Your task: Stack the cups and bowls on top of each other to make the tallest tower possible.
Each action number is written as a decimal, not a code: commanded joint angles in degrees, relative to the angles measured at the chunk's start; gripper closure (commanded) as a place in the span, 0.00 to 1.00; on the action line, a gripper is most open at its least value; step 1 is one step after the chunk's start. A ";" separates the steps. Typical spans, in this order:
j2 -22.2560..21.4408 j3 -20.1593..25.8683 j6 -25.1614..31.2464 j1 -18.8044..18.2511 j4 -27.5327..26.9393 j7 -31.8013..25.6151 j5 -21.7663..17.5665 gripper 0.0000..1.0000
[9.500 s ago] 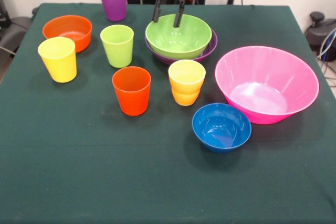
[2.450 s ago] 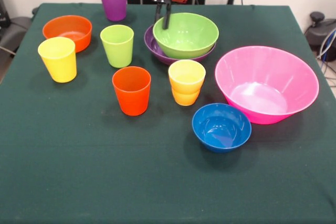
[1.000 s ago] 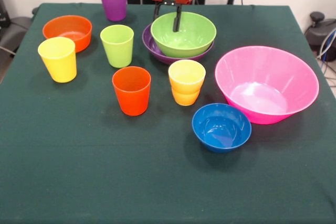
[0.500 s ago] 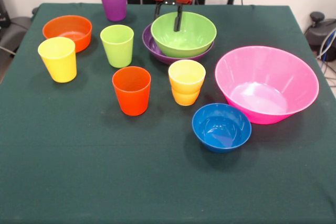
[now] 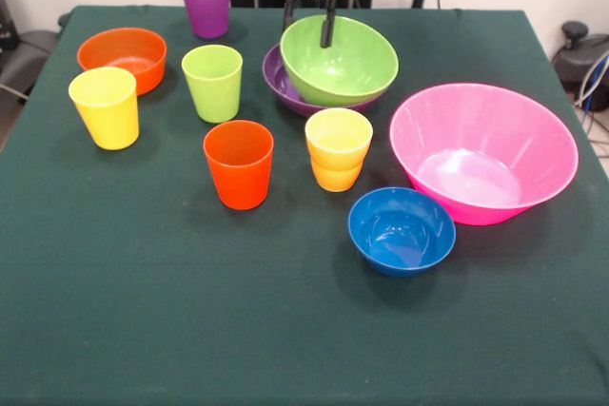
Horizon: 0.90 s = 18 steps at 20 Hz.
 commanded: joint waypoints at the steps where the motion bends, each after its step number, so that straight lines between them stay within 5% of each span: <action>1: -2.13 7.55 7.15 0.61 -0.54 -0.79 -2.33 0.00; 18: -1.86 7.70 6.35 0.77 -0.24 -1.58 -1.03 0.00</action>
